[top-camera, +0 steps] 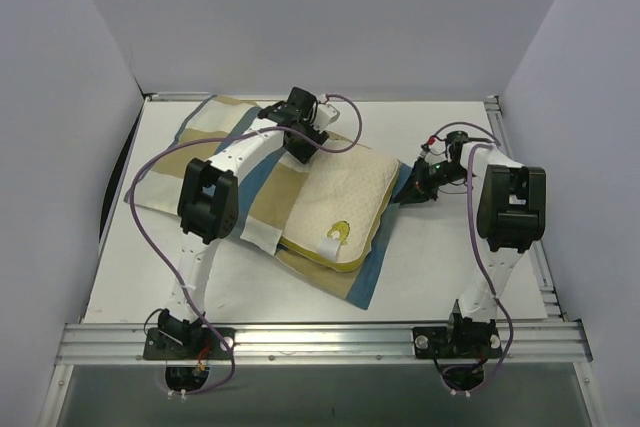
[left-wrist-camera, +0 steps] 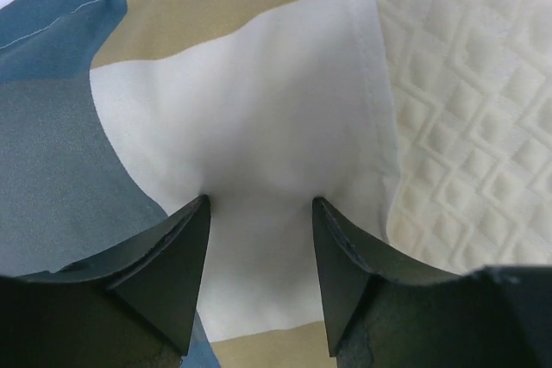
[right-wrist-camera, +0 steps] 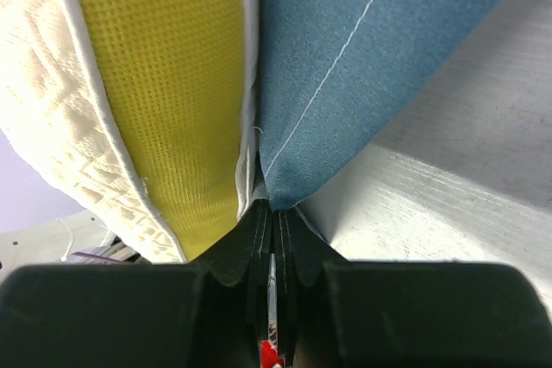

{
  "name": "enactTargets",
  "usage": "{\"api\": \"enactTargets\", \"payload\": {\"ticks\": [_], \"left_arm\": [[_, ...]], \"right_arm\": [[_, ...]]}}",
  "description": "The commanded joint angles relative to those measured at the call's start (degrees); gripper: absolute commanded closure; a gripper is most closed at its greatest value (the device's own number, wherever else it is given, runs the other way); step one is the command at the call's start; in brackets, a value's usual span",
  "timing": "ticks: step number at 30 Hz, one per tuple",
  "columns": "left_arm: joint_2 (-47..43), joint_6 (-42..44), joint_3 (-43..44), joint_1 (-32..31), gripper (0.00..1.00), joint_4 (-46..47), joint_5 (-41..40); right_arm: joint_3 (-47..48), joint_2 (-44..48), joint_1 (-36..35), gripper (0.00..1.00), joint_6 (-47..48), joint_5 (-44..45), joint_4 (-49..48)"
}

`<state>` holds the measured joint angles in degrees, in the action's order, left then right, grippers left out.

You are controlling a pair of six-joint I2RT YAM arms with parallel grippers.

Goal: Put the pillow into the pillowcase

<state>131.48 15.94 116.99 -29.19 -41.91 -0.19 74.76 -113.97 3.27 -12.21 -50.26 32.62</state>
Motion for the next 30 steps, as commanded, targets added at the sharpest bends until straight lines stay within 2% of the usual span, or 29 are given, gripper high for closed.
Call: {"api": "enactTargets", "payload": {"ticks": [1,9,16,21,23,25,30], "left_arm": [[-5.35,-2.23,2.1,-0.95,0.41,-0.89,5.89],[-7.12,-3.29,1.75,-3.24,0.38,-1.24,7.21],[-4.92,-2.94,1.57,-3.59,0.39,-2.03,6.61],[-1.94,-0.66,2.45,-3.42,0.51,-2.21,-1.13],[-1.58,0.49,2.72,-3.42,0.59,-2.47,-0.7],[-1.4,0.93,3.59,-3.42,0.61,-3.17,0.18],[-2.19,0.32,4.12,-3.51,0.52,-3.62,3.87]], "right_arm": [[1.61,3.41,-0.54,1.0,1.4,-0.28,4.38],[1.88,4.2,-1.68,1.0,1.84,-0.8,5.17],[2.14,5.51,-2.21,1.0,3.5,-0.45,6.66],[2.58,6.13,-2.39,1.0,5.44,0.43,8.25],[2.84,6.22,-2.74,1.0,6.05,0.95,9.03],[2.93,6.22,-2.92,1.0,6.23,1.13,9.21],[3.02,5.96,-2.92,1.0,6.23,0.87,9.48]]}}
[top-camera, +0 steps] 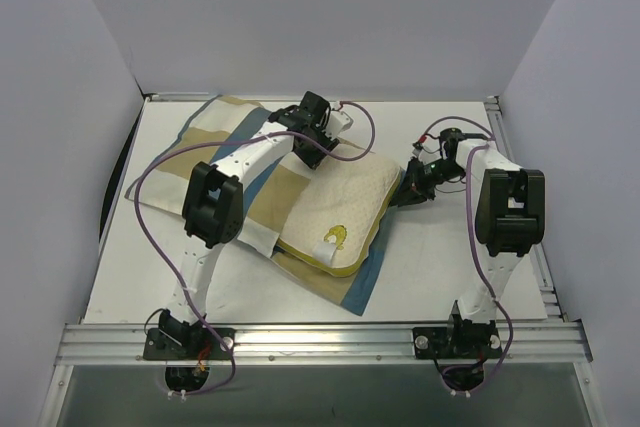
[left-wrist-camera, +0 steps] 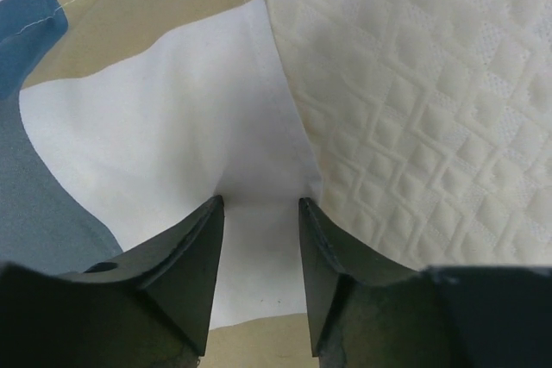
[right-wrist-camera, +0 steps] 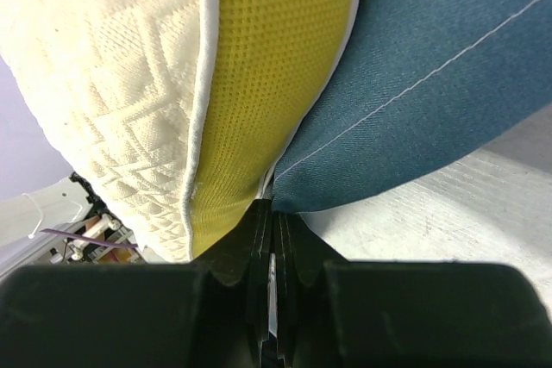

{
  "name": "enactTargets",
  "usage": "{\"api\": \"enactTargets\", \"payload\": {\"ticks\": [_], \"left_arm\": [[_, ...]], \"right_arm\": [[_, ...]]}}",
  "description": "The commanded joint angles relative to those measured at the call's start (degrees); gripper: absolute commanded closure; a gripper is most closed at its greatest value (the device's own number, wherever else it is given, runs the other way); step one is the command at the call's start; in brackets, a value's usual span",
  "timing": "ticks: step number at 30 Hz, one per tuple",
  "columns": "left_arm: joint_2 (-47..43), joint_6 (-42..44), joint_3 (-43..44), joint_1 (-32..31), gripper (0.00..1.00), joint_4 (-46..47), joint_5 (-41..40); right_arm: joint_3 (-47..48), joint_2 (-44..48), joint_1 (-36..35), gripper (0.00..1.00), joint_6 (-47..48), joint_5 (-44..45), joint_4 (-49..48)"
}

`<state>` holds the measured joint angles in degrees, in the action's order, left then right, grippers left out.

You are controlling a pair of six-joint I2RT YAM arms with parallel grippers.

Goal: Put the pillow into the pillowcase

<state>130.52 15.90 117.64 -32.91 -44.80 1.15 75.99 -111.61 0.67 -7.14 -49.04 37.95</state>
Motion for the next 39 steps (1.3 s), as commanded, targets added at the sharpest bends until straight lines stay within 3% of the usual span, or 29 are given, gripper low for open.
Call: {"api": "enactTargets", "payload": {"ticks": [1,10,20,27,32,34,35,39], "left_arm": [[-1.58,0.01,3.21,0.12,0.5,-0.73,2.89],[-5.54,-1.14,2.24,-1.19,0.48,-0.99,5.53],[-2.03,0.36,1.71,-1.02,0.49,-1.52,3.34],[0.26,2.55,2.68,0.56,0.61,-1.7,-0.71],[0.35,3.35,4.34,0.56,0.78,-2.58,1.31],[-0.09,2.56,4.61,0.47,0.75,-3.1,3.06],[-0.79,2.21,4.52,0.39,0.65,-3.1,4.29],[-2.54,0.37,4.35,-0.14,0.53,-2.93,7.29]], "right_arm": [[1.8,3.51,-0.32,1.0,1.33,-0.36,4.06],[1.54,3.33,-0.32,1.0,1.6,-0.45,4.23],[1.44,3.59,-0.32,1.0,1.77,-0.62,4.58],[0.57,4.03,-0.32,1.0,2.57,-1.15,5.02],[0.83,3.25,-1.72,1.0,2.22,-1.85,4.85],[1.01,3.15,-1.9,1.0,2.13,-1.94,4.85],[1.01,3.16,-1.98,1.0,2.21,-1.94,4.76],[0.92,3.07,-1.98,1.0,2.22,-1.85,4.76]]}}
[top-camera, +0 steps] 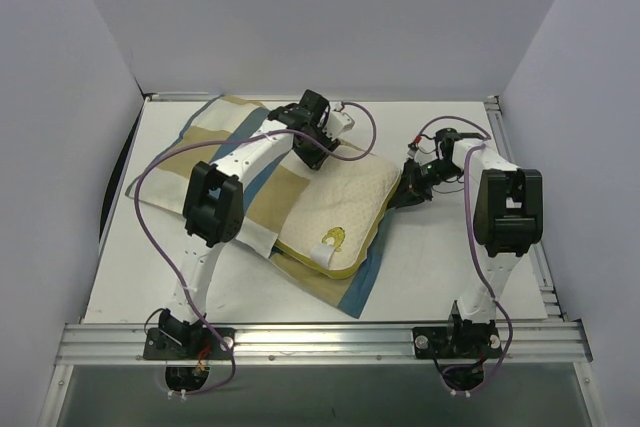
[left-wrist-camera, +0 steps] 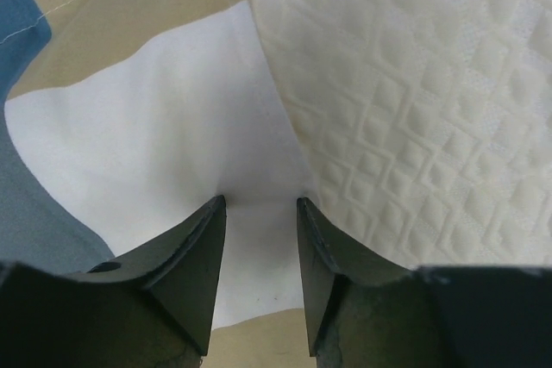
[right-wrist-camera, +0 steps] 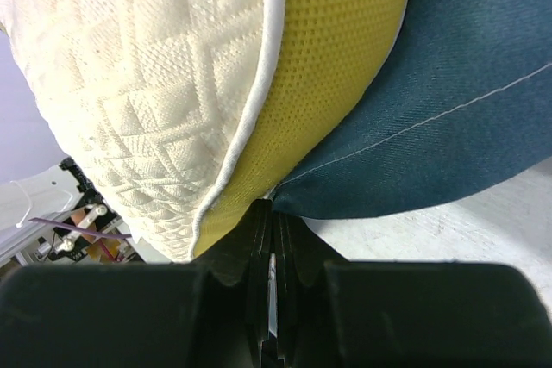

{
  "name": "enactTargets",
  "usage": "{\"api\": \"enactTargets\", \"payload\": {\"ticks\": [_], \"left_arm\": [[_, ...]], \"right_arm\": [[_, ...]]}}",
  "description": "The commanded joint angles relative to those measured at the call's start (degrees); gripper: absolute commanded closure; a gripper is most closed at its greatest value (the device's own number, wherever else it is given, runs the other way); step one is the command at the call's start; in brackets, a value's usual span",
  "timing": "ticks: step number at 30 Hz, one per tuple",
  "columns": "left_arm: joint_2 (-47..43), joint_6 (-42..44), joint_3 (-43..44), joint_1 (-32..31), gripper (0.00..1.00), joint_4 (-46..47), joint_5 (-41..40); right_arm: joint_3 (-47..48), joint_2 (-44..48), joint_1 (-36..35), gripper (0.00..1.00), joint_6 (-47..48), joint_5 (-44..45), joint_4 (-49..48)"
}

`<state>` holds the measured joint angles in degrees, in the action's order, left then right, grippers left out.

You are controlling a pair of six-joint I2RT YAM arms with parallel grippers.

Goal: Put the pillow into the pillowcase

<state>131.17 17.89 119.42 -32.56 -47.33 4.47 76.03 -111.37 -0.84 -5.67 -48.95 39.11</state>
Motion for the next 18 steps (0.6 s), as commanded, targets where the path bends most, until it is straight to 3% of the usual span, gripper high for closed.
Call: {"api": "enactTargets", "payload": {"ticks": [1,12,18], "left_arm": [[-3.47,-1.89,2.66,-0.66,0.52,-0.48,4.58],[-0.75,-1.1,1.43,-2.25,0.51,-1.36,-1.91],[0.84,0.56,2.05,-1.02,0.66,-1.45,-9.03]], "right_arm": [[0.79,2.91,-0.48,1.0,0.84,-1.94,3.6],[0.35,3.53,-0.56,1.0,1.01,-1.94,3.78],[-0.09,3.44,-0.56,1.0,1.36,-1.85,3.95]]}}
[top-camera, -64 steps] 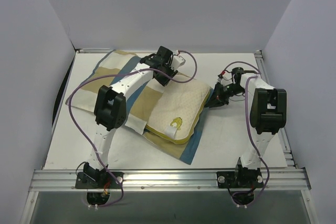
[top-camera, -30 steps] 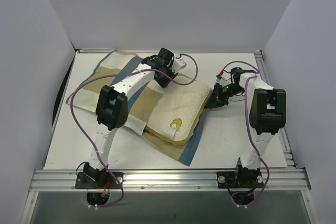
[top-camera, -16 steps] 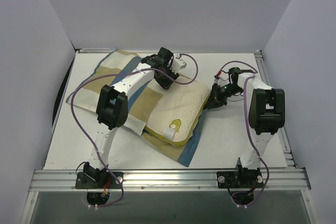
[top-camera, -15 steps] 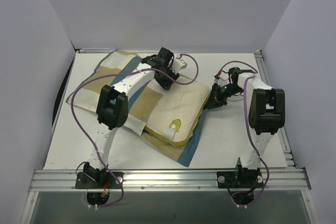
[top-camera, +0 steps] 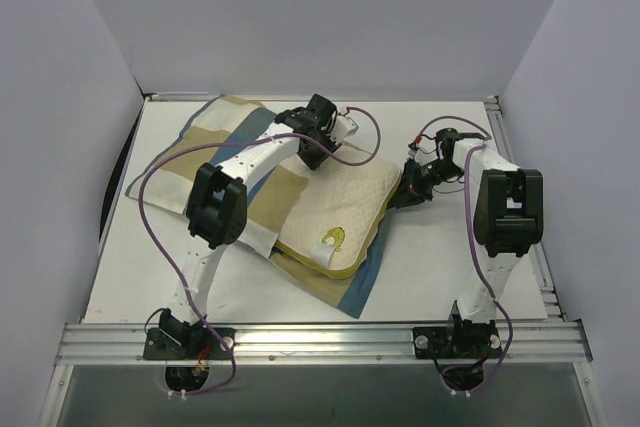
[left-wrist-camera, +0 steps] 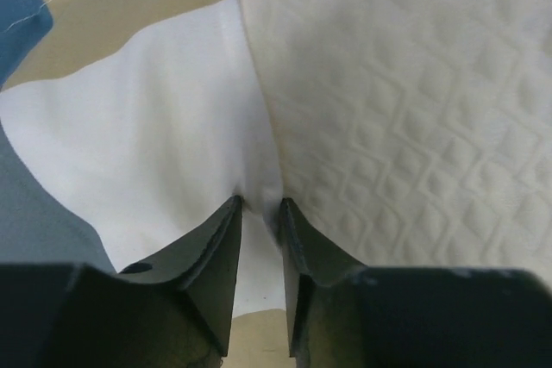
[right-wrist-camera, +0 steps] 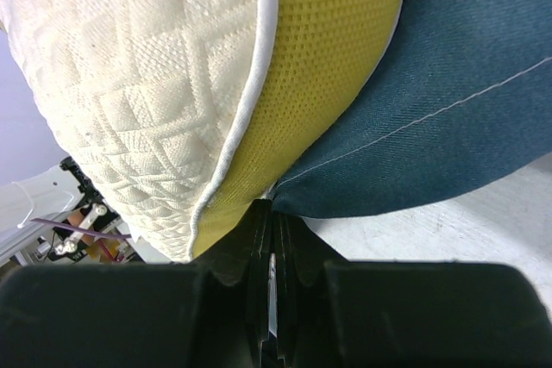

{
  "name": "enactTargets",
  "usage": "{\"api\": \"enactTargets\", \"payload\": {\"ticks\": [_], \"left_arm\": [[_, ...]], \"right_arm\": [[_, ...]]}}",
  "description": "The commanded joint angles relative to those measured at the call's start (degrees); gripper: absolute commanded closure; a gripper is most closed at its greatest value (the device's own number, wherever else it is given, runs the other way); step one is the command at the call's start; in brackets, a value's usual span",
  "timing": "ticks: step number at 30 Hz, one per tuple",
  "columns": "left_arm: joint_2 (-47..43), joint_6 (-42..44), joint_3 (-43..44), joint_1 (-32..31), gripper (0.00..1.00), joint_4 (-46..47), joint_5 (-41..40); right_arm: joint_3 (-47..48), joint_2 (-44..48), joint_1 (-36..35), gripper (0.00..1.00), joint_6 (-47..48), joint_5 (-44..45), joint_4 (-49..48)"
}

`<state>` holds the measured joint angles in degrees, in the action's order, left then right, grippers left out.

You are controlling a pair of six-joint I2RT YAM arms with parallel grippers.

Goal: Put the pillow into the pillowcase

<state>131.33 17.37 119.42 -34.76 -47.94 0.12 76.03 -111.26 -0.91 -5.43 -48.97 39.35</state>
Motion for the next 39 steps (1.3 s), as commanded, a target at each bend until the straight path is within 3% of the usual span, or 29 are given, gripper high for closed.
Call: {"api": "enactTargets", "payload": {"ticks": [1,4,6,12,15,17,19,23,27,32,35,36,37,38,39], "left_arm": [[0.68,1.18,2.31,1.62,0.67,-0.92,-5.04],[0.25,1.71,3.45,1.8,0.83,-1.19,-2.51],[-1.24,1.53,4.68,1.19,1.0,-2.23,5.03],[-4.85,-3.12,12.67,-8.01,1.0,-5.84,28.06],[-4.33,-4.09,14.36,-11.28,1.0,-6.29,32.56],[-3.1,-5.05,14.7,-11.12,0.89,-6.02,34.24],[-2.48,-6.72,16.63,-9.02,0.58,-5.32,35.2],[-3.79,-13.57,21.2,-2.51,0.24,0.73,39.59],[-5.81,-17.01,24.98,3.2,0.08,4.87,38.82],[-9.94,-18.58,22.71,9.09,0.03,6.54,36.88],[-11.96,-19.99,20.6,11.29,0.03,6.72,36.88],[-12.32,-20.35,20.16,12.69,0.03,7.07,37.14],[-12.76,-20.79,19.55,13.31,0.03,7.16,37.49],[-13.81,-21.58,19.19,14.01,0.02,7.6,37.58],[-14.43,-21.93,18.75,15.5,0.03,7.95,37.85]], "right_arm": [[-0.09,3.33,-0.5,1.0,1.04,-1.92,3.71],[0.17,2.98,-0.67,1.0,0.78,-2.7,3.63],[0.61,2.89,-0.94,1.0,0.51,-3.41,3.54],[2.28,3.86,-2.43,1.0,-3.35,-11.4,1.43],[3.07,5.26,-2.52,1.0,-6.17,-16.92,-0.59],[4.21,6.49,-1.91,1.0,-6.87,-19.22,-0.94],[5.44,9.21,0.72,1.0,-7.4,-22.56,-1.38],[10.26,14.22,11.08,1.0,-10.11,-29.5,-1.39],[18.0,19.93,19.97,1.0,-13.9,-33.9,-1.38],[27.84,25.21,28.13,1.0,-19.34,-34.7,-2.79],[30.16,29.25,31.13,1.0,-36.41,-33.91,-18.79],[23.96,32.48,31.84,1.0,-46.85,-32.61,-30.88],[20.6,33.56,32.89,1.0,-74.71,-31.37,-66.24],[20.39,33.31,33.6,1.0,-84.47,-29.62,-80.6],[22.39,30.26,32.99,1.0,-89.96,-28.12,-87.36]]}}
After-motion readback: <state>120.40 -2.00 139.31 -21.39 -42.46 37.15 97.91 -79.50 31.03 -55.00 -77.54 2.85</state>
